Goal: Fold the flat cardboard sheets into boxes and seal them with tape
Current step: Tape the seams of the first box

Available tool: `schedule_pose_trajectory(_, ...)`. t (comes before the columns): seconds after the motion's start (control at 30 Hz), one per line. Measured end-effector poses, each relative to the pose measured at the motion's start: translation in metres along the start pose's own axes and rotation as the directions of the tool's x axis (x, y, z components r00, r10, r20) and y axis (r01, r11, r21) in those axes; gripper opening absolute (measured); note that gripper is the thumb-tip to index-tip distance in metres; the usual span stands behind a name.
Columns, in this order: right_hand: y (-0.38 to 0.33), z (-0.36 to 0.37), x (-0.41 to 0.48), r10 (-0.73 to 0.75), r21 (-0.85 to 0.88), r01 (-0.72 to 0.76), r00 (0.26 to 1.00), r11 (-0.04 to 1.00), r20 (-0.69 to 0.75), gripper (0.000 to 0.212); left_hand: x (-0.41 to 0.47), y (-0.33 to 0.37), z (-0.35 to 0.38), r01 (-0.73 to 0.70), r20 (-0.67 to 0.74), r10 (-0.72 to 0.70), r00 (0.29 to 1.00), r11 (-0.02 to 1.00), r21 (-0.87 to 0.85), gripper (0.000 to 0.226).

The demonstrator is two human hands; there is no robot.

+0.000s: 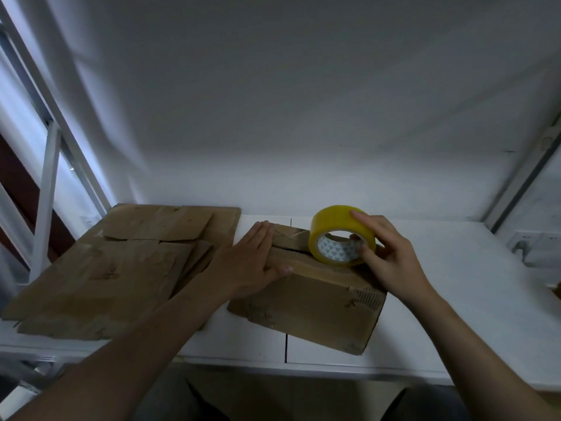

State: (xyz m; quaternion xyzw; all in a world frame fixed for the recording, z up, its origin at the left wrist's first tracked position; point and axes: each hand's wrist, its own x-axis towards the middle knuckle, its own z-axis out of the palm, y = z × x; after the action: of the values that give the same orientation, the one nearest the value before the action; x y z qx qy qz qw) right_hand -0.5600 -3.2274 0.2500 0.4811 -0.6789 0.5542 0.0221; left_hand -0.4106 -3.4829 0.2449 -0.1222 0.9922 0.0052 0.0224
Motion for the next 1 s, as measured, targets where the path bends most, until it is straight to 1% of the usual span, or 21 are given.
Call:
schedule_pose_trajectory(0.07, 0.001, 0.006, -0.002, -0.014, 0.005, 0.014, 0.999, 1.000, -0.041, 0.059, 0.002, 0.004, -0.002, 0.008, 0.023, -0.008, 1.000, 1.000, 0.018, 0.132)
schedule_pose_trajectory(0.13, 0.004, 0.007, -0.001, -0.012, 0.026, 0.013, 0.998, 1.000, -0.061, 0.060, 0.002, 0.010, -0.007, 0.006, 0.052, -0.008, 0.999, 1.000, 0.027, 0.125)
schedule_pose_trajectory(0.23, 0.007, 0.005, 0.002, 0.008, 0.063, -0.005, 0.998, 0.998, -0.058, 0.060, 0.006, 0.027, -0.012, -0.031, 0.044, 0.028, 0.999, 0.998, 0.061, 0.116)
schedule_pose_trajectory(0.37, 0.006, 0.004, 0.006, -0.030, 0.018, 0.030, 0.999, 0.999, -0.026, 0.054, 0.016, 0.042, -0.008, -0.063, 0.052, 0.062, 0.997, 0.998, 0.012, 0.120)
schedule_pose_trajectory(0.47, 0.003, -0.004, 0.016, -0.041, -0.084, 0.043, 0.999, 0.996, 0.027, 0.055, 0.019, 0.039, -0.006, -0.061, 0.060, 0.061, 0.996, 0.998, 0.005, 0.120)
schedule_pose_trajectory(0.53, -0.005, -0.011, 0.025, -0.061, -0.179, 0.079, 0.993, 0.981, 0.105, 0.051, 0.018, 0.038, -0.006, -0.065, 0.059, 0.065, 0.996, 0.998, -0.002, 0.120)
schedule_pose_trajectory(0.63, -0.020, -0.026, 0.034, -0.098, -0.359, 0.175, 0.970, 0.917, 0.222, 0.050, 0.017, 0.035, -0.005, -0.062, 0.065, 0.062, 0.996, 0.998, 0.004, 0.124)
schedule_pose_trajectory(0.7, -0.022, -0.042, 0.037, -0.099, -0.440, 0.204, 0.963, 0.875, 0.250, 0.053, 0.016, 0.035, -0.005, -0.060, 0.059, 0.059, 0.997, 0.998, 0.019, 0.127)
schedule_pose_trajectory(0.73, -0.022, -0.050, 0.037, -0.077, -0.440, 0.187, 0.964, 0.878, 0.256, 0.053, 0.015, 0.035, -0.004, -0.058, 0.053, 0.057, 0.997, 0.998, 0.021, 0.127)
schedule_pose_trajectory(0.8, -0.018, -0.058, 0.031, -0.006, -0.368, 0.093, 0.973, 0.925, 0.231, 0.056, 0.016, 0.038, -0.004, -0.050, 0.053, 0.049, 0.997, 0.999, 0.017, 0.128)
schedule_pose_trajectory(0.9, -0.007, -0.055, 0.016, 0.021, -0.180, 0.003, 0.991, 0.984, 0.134, 0.062, 0.018, 0.043, -0.006, -0.018, 0.087, 0.017, 0.996, 1.000, 0.008, 0.130)
schedule_pose_trajectory(1.0, 0.008, -0.045, -0.007, 0.032, -0.032, -0.031, 0.999, 0.999, 0.015, 0.074, 0.019, 0.051, -0.013, 0.027, 0.157, -0.026, 0.987, 1.000, -0.006, 0.132)
